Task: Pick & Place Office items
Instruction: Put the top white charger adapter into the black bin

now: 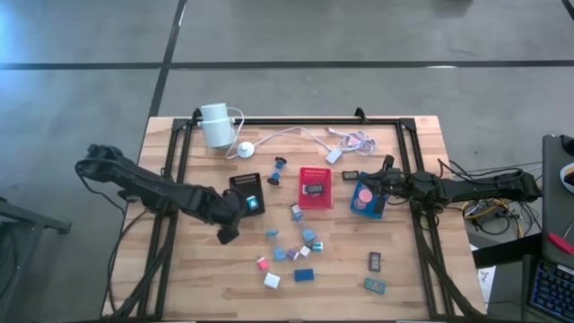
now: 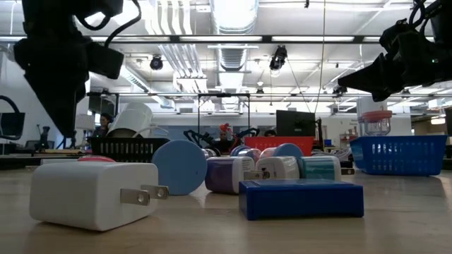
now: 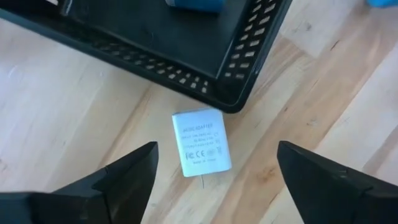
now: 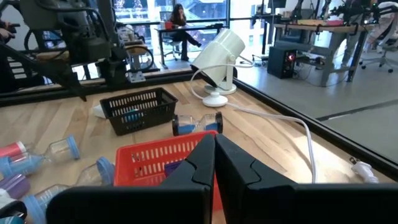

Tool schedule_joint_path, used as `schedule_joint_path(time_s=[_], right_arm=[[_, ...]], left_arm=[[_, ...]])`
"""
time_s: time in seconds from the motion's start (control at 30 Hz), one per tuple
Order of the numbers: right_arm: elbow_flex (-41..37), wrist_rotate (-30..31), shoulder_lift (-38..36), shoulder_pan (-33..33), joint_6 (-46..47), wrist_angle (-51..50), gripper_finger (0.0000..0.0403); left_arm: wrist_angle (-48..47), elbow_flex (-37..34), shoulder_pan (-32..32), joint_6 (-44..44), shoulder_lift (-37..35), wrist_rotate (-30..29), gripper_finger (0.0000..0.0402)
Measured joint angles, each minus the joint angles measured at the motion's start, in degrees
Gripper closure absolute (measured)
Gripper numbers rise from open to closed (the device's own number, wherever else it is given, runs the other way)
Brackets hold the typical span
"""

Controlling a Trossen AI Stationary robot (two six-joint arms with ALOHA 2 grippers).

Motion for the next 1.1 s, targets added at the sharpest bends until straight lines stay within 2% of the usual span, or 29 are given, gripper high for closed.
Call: schedule_joint_path(time_s=[0.3,0.8,0.97,1.1], right_arm=[[0.0,0.0,0.0,0.0,0.3,0.0,0.0394],[0.0,0.0,0.0,0.0,0.4,0.1,0.0394],[0.0,0.0,0.0,0.0,0.4,0.1,0.0394],[0.0,0.0,0.0,0.0,0.4,0.1,0.0394]], left_arm=[[0.7,-3.0,0.0,-1.6,3.6,0.1,0.0062],[12.8,-10.2,0.1,-0.1,4.0,0.9,0.0067],[13.4,-10.7,0.1,0.9,4.0,1.6,0.0106],[13.4,-10.6,0.1,2.3,4.0,2.7,0.0177]])
